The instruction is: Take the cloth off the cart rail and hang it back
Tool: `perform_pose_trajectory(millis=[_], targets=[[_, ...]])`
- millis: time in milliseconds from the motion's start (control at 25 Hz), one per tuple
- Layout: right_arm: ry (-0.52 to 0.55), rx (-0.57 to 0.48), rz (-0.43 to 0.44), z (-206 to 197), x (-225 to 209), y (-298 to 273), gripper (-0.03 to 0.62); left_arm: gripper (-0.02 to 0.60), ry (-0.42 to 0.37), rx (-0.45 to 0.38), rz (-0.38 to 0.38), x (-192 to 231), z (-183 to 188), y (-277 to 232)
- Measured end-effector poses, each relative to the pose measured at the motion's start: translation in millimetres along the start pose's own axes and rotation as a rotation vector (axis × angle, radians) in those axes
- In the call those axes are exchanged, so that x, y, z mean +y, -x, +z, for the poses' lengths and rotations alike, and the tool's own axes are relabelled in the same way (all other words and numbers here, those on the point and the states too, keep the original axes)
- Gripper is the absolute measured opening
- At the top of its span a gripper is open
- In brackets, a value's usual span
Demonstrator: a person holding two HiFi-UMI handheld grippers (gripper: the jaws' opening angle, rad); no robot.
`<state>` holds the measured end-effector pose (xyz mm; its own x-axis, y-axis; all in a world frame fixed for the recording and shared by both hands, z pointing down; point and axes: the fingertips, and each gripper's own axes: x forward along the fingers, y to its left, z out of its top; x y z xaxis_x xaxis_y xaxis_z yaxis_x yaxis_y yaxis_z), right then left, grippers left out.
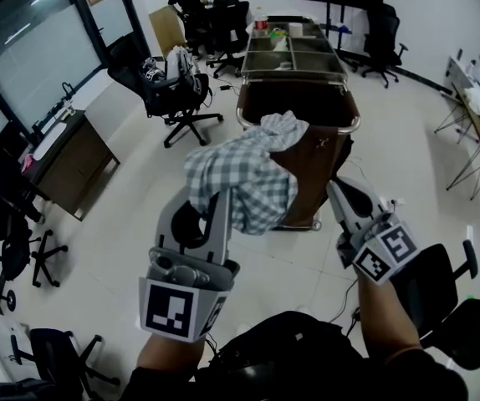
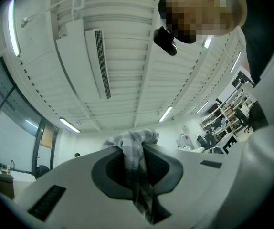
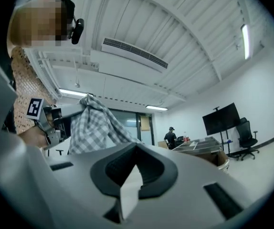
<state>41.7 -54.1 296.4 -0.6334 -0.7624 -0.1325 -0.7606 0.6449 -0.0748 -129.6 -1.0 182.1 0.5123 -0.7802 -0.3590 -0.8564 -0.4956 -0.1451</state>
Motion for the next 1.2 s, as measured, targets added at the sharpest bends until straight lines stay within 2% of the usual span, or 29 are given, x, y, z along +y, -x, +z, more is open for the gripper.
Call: perform_pose_trajectory(millis=[200,280,400,600,760,1000,1200], targets=[[0.012,0.003,-0.019,-3,36,-5,0.015,0.029,0.008,-0.044,0.018,34,24,39],[0.016,0.004,-0.019,-4,49,-10,0.015,0.029,0.004,-0.028,0.022,45,22,51],[0.018,0.014,-0.014,-10,69,-17,0.015,0.029,0.017,0.039,0.012,53,1,61],[0.01,0.05,-0.01,-24,94,-23,0.015,0.029,0.088,0.169,0.002,60,-51,73],[0.001,0.074,-0.025,-37,104,-23,0.015,0.029,0.133,0.237,-0.009,63,-84,80],[0.002,0.081,-0.071,-41,107,-16,0.015,0.029,0.159,0.254,-0.054,58,-97,84],[0.017,0.083,-0.116,-39,105,-5,0.015,0.029,0.187,0.234,-0.087,51,-97,80]])
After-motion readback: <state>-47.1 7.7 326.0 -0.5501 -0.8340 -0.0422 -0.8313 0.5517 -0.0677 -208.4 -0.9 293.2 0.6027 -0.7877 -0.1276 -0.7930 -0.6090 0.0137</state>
